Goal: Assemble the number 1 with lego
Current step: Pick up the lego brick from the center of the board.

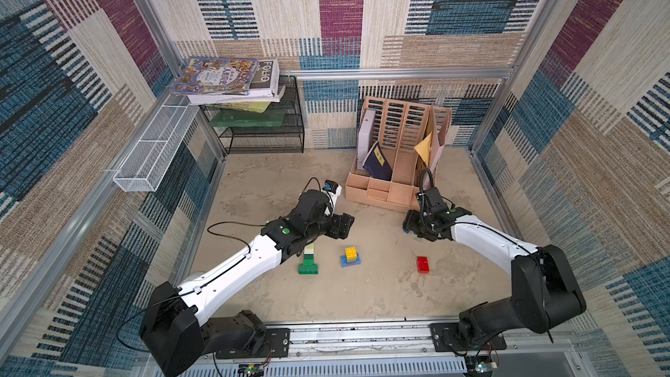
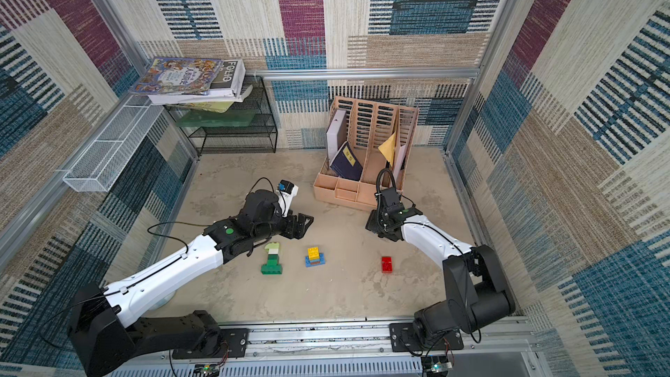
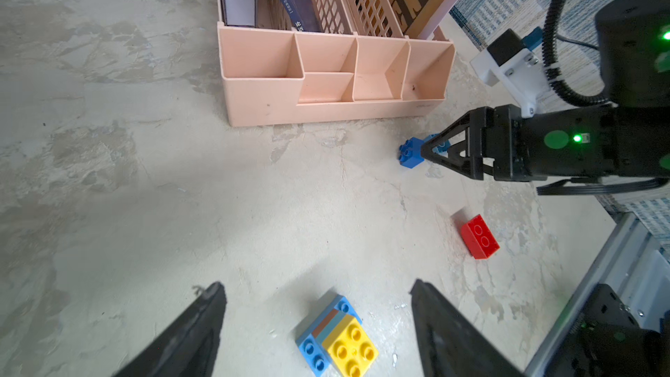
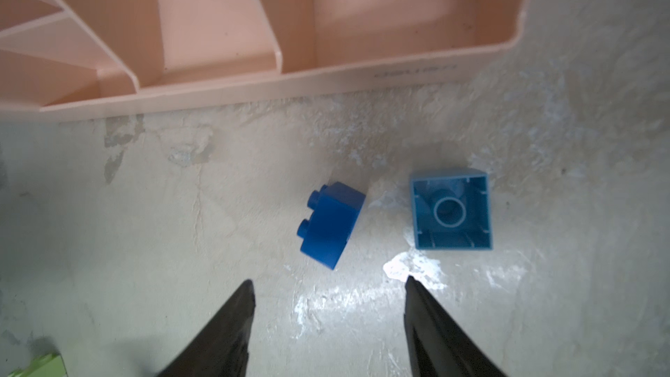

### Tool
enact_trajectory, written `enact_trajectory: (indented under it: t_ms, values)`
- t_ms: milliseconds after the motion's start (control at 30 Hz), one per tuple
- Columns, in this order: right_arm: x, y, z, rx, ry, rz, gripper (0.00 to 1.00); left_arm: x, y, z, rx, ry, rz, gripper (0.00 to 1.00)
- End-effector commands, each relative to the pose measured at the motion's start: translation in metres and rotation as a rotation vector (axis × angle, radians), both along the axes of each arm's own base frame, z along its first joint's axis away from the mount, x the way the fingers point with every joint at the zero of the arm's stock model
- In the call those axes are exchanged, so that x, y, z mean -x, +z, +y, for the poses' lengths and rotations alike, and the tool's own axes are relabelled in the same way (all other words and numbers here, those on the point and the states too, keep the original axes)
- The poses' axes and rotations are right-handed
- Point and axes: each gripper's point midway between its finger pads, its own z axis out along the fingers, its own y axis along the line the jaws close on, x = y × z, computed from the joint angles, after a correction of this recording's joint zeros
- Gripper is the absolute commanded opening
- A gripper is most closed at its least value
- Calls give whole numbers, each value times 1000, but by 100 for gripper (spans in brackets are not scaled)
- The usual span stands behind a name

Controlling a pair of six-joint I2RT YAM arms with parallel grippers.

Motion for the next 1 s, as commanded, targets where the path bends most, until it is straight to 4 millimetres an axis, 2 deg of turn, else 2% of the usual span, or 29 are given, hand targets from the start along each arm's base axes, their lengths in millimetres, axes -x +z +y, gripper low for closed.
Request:
enact_trajectory:
  t_ms: [0, 167, 333, 600, 767, 833, 967]
  values:
    - [-14, 0, 4, -23, -53, -28, 66, -3, 4, 6, 3, 38, -23, 83]
    - [-17, -10, 6, -29, -81, -9, 62, -1, 4, 10, -10, 39, -33, 83]
    - [-18, -19, 6, -34, -111, 9, 52, 1, 5, 13, -13, 40, -41, 83]
    - [-19, -32, 6, -29, -133, 38, 42, 2, 6, 17, -28, 40, -60, 84]
    - [-17, -35, 6, -29, -128, 46, 32, 4, 6, 20, -26, 52, -58, 84]
    - [-15, -36, 5, -33, -127, 53, 25, 4, 5, 21, -30, 55, -58, 84]
    - [-12, -27, 4, -46, -108, 34, 13, 3, 4, 23, -41, 62, -60, 84]
